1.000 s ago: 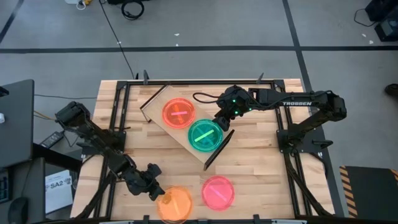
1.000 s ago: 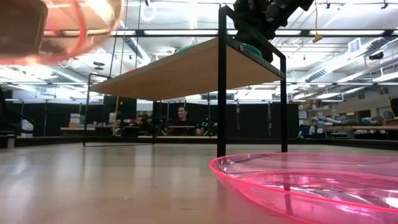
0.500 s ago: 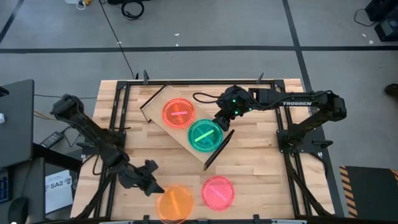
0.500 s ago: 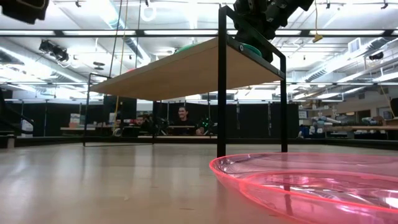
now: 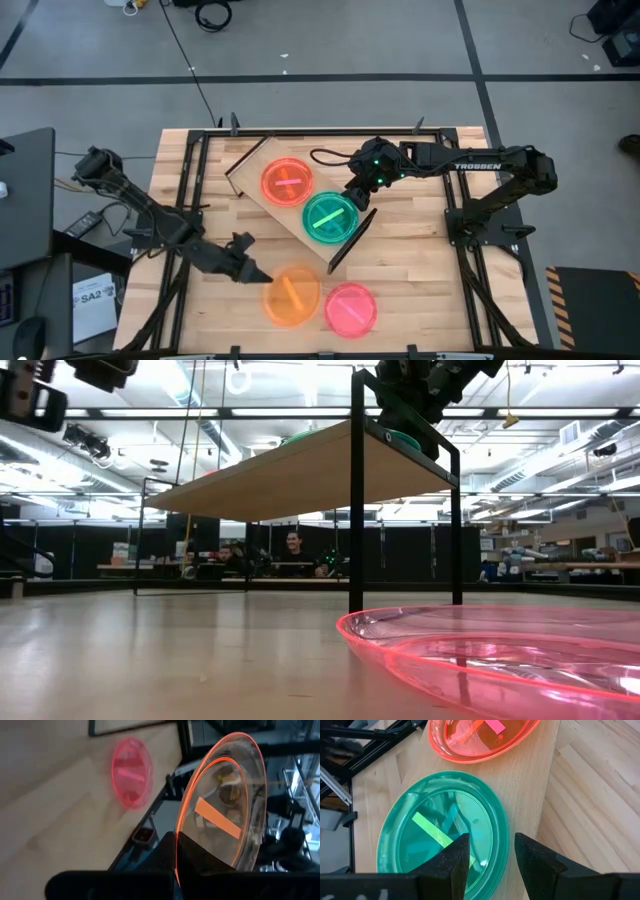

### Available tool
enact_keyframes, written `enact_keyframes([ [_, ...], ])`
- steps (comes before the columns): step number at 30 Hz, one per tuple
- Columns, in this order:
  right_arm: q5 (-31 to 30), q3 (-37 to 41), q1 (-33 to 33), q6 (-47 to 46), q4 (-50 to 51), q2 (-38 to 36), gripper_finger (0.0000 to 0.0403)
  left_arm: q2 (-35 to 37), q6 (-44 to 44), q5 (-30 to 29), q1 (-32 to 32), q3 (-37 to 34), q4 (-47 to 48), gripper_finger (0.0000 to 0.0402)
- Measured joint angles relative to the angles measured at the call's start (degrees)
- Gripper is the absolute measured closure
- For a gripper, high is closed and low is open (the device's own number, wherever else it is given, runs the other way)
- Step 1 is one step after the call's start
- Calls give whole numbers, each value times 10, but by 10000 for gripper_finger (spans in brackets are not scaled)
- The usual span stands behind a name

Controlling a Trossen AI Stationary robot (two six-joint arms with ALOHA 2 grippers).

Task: Place and stack plates onto a shelf
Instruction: Stack the orange plate on top of the pink plate on the shelf

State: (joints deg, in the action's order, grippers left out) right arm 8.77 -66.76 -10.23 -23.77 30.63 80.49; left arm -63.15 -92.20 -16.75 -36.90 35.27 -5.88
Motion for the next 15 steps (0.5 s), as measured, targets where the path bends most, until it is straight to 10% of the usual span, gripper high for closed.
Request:
enact_keyframes([
  [15,20,0,0,0,0,0,240,138,12,31,144,1,133,395],
])
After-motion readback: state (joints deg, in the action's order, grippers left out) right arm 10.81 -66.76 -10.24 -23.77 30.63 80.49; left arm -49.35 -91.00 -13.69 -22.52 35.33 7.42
